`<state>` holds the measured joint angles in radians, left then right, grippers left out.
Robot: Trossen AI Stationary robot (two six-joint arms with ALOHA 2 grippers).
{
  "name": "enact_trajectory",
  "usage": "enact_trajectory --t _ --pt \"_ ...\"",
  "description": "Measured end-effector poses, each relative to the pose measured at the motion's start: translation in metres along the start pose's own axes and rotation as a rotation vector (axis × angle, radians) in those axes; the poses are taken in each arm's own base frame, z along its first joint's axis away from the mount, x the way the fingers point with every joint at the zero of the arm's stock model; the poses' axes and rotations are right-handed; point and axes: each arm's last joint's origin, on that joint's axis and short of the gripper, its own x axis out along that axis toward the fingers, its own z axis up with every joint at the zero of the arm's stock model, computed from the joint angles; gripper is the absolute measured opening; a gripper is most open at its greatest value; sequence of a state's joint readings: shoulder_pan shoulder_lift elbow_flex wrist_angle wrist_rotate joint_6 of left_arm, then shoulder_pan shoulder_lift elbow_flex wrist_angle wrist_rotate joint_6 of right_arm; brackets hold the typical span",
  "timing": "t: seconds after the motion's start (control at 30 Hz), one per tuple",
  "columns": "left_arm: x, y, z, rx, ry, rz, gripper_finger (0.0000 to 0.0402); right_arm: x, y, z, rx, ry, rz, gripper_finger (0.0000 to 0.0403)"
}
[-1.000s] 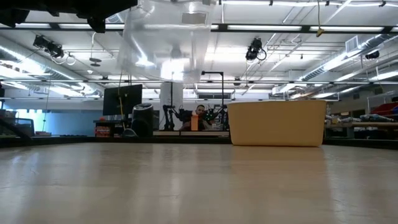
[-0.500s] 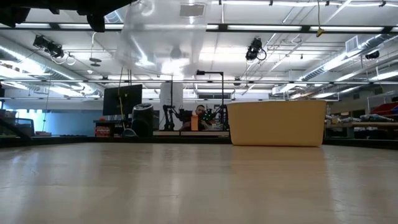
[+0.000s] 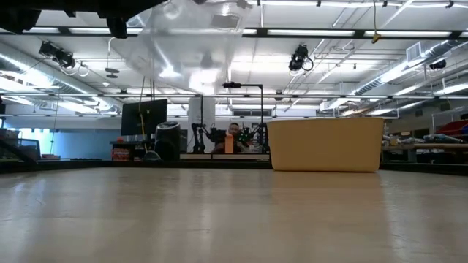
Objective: Roll bandage
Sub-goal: Put the violet bandage into the transparent zip bag
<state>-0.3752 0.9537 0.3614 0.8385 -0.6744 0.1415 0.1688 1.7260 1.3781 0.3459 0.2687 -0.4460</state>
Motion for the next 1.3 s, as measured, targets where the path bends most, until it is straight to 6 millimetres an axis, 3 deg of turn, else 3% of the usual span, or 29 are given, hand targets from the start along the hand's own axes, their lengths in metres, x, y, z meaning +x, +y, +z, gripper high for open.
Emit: enact_trajectory --t 0.3,0.53,1.3 --pt "0.000 -0.003 0.003 0.023 -0.011 0.018 0.0001 0.000 0.003 -0.004 0.088 0.057 -0.028 0.0047" --pt "-0.003 -0.006 0.004 0.036 -0.017 -0.004 0.0001 -0.001 0.002 -0.023 0.063 0.163 -0.107 0.0047" --pt "-0.003 -0.007 0.000 0.060 0.014 -0.014 0.0001 -0.006 0.011 -0.039 -0.016 0.346 -0.069 0.0047"
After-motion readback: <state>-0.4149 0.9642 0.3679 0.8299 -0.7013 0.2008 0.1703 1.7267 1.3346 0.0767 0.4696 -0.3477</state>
